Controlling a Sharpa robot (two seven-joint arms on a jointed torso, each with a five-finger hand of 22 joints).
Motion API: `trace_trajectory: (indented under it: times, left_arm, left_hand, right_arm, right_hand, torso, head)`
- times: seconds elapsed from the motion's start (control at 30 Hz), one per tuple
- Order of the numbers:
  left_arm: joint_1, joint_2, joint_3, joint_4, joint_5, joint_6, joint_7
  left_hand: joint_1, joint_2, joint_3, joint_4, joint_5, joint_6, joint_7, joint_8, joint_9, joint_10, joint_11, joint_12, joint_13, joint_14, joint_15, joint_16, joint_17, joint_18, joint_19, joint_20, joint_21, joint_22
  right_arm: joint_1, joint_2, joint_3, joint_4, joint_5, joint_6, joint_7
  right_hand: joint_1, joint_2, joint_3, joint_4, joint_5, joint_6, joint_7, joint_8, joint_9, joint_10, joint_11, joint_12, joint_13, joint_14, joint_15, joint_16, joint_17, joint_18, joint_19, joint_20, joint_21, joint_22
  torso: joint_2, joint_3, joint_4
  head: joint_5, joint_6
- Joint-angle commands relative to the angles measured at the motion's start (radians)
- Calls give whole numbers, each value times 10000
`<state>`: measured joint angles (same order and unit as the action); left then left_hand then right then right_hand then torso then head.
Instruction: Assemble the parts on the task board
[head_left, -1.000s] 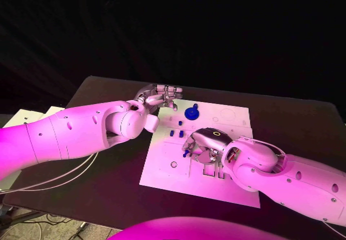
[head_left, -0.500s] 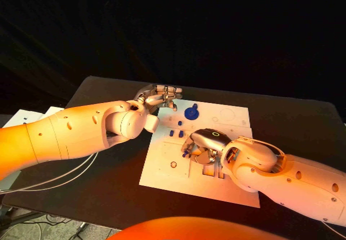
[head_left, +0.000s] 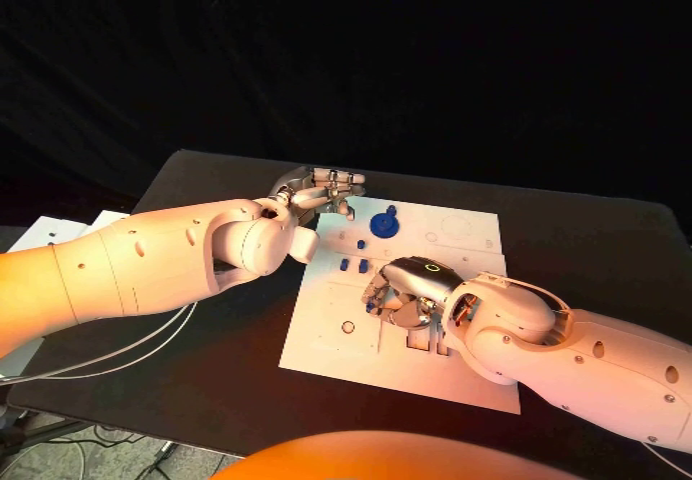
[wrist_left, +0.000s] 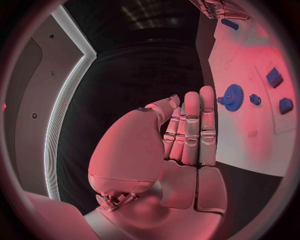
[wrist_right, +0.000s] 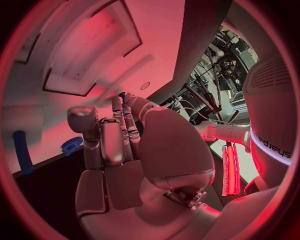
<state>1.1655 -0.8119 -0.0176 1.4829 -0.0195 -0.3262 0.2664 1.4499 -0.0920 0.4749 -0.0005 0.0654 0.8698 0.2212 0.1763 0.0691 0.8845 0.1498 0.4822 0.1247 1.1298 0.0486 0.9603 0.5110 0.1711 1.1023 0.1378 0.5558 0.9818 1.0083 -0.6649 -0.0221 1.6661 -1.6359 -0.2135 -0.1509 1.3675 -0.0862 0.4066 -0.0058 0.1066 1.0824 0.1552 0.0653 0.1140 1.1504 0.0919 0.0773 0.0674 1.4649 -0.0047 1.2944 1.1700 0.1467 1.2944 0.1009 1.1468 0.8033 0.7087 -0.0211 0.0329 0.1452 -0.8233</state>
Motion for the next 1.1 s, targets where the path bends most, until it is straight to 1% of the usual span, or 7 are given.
trace_trajectory:
  times: [0.03,0.33,0.6,0.7,0.83,0.97,1.1]
  left_arm:
    - [2,14,8,13,-30,103,10]
    - [2,45,8,-2,-30,113,-26]
    - [2,28,8,-21,-30,109,-37]
    - [2,5,8,-28,-30,107,-42]
    - [2,-11,8,-31,-30,108,-45]
    - [2,-26,7,-25,-30,108,-40]
    - [2,-55,7,-14,-30,101,-31]
  left_hand:
    - [-46,27,-52,-21,33,-94,97,60,17,-103,1,22,-9,-44,41,53,-8,108,-12,82,50,11]
    - [-52,29,-56,-24,33,-109,100,78,17,-122,5,39,-10,-62,44,51,-15,108,-24,86,45,8]
    - [-52,29,-56,-24,33,-109,100,78,17,-122,5,39,-10,-62,44,51,-15,108,-24,86,45,8]
    - [-52,29,-56,-24,33,-109,100,78,17,-122,5,39,-10,-62,44,51,-15,108,-24,86,45,8]
    - [-52,29,-56,-24,33,-109,100,78,17,-122,5,39,-10,-62,44,51,-15,108,-24,86,45,8]
    - [-52,29,-56,-24,33,-109,100,78,17,-122,5,39,-10,-62,44,51,-15,108,-24,86,45,8]
    - [-52,29,-56,-24,33,-109,100,78,17,-122,5,39,-10,-62,44,51,-15,108,-24,86,45,8]
  right_arm:
    - [-50,10,-41,24,95,269,-44]
    - [-50,-16,-42,20,189,196,-153]
    - [8,-594,0,518,403,-510,-84]
    - [163,-981,42,815,529,-704,-87]
    - [616,-1695,88,1183,939,-725,-210]
    - [1021,-2295,102,1271,1193,-770,-220]
    - [1206,-2681,104,1204,1176,-799,-226]
  right_hand:
    - [-124,-108,-97,15,38,-280,-14,-56,-77,-239,21,-38,-33,381,111,14,-54,-103,-56,65,32,-59]
    - [-253,-249,-440,24,122,-1017,51,-39,-321,-949,123,-34,-30,325,176,-35,-162,-55,-228,138,-144,-334]
    - [-240,-237,-654,-3,203,-1037,119,3,-358,-1184,174,82,-6,280,215,-120,-299,-22,-325,180,-272,-534]
    - [-223,-217,-715,-13,284,-985,124,15,-359,-1138,172,187,9,271,217,-143,-342,-15,-329,186,-286,-559]
    - [-241,-215,-790,-3,332,-943,104,19,-362,-1083,155,288,16,261,211,-170,-386,-9,-336,187,-303,-585]
    - [-327,-240,-962,52,458,-874,84,22,-367,-982,126,437,16,251,202,-213,-454,-20,-297,185,-270,-529]
    - [-355,-290,-1111,65,543,-822,49,20,-371,-947,104,522,3,261,195,-211,-459,-33,-259,181,-233,-466]
  torso:
    - [-1,-2,-9]
    - [1,2,0]
    - [-1,10,4]
    - [-15,-3,-13]
    - [-18,-1,-26]
    - [-21,-6,-35]
    - [-26,-6,-70]
  head:
    - [12,-18]
    - [-7,-21]
    - [-13,-8]
    - [-44,30]
    - [-145,117]
    - [-301,225]
    - [-453,316]
